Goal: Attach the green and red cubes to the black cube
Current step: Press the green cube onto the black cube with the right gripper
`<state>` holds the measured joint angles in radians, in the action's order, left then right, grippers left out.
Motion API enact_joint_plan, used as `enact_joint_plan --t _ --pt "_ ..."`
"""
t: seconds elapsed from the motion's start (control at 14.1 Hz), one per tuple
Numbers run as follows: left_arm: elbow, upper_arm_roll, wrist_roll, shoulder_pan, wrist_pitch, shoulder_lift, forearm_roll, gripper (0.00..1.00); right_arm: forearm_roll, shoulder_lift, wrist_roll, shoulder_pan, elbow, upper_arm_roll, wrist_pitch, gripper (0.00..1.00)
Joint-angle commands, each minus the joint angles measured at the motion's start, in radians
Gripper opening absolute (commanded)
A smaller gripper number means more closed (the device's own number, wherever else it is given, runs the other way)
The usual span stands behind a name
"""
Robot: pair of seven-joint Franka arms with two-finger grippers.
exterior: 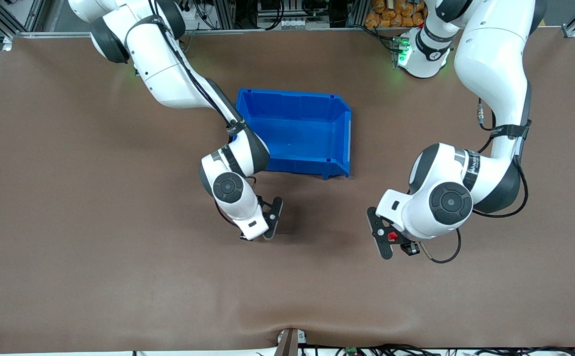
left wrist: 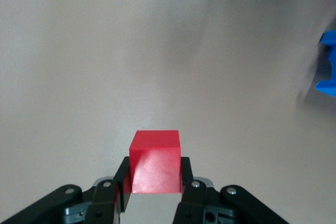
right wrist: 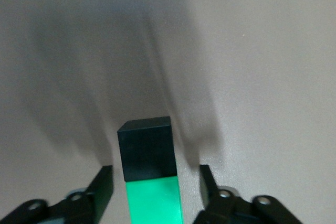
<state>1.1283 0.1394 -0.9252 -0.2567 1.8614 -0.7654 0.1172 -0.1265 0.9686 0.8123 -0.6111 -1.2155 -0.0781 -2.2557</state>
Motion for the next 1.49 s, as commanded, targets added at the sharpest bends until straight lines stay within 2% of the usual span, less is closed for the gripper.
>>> enact_joint_plan --t 0.0,0.28,0.43,0.64,0.78,0.99,1.14,1.28,1.42 --pt "0.021 0.003 0.017 -0.001 -0.018 0.023 -0.013 0.00 0.011 0.013 -0.019 -0.007 0.028 -0.009 0.004 1.00" --pt "0.019 0.003 0.204 -0.036 -0.025 0.012 -0.005 0.00 0.010 -0.048 -0.013 0.002 0.007 -0.011 0.022 1.00" --pt "0.019 0.005 0.230 -0.038 -0.019 0.001 -0.011 0.00 0.010 -0.120 -0.019 0.010 -0.016 -0.018 0.098 1.00" --pt "0.018 0.006 0.279 -0.053 -0.013 -0.002 -0.013 0.00 -0.007 -0.203 -0.044 0.017 -0.015 -0.113 0.200 1.00" --pt "0.018 0.005 0.337 -0.076 0.015 -0.014 -0.028 0.00 -0.007 -0.254 -0.100 0.036 -0.015 -0.149 0.225 1.00" --pt "0.012 0.012 0.231 -0.102 0.197 -0.066 -0.031 0.00 -0.005 -0.313 -0.226 0.074 -0.016 -0.192 0.237 1.00" --pt "0.001 0.023 0.232 -0.148 0.277 -0.107 -0.039 0.00 -0.007 -0.359 -0.281 0.134 -0.019 -0.196 0.309 1.00" --pt "-0.037 0.025 0.265 -0.193 0.337 -0.158 -0.040 0.00 -0.007 -0.421 -0.282 0.197 -0.021 -0.196 0.385 1.00" --pt "-0.103 0.023 0.266 -0.222 0.338 -0.209 -0.040 0.00 -0.007 -0.477 -0.282 0.238 -0.021 -0.198 0.459 1.00"
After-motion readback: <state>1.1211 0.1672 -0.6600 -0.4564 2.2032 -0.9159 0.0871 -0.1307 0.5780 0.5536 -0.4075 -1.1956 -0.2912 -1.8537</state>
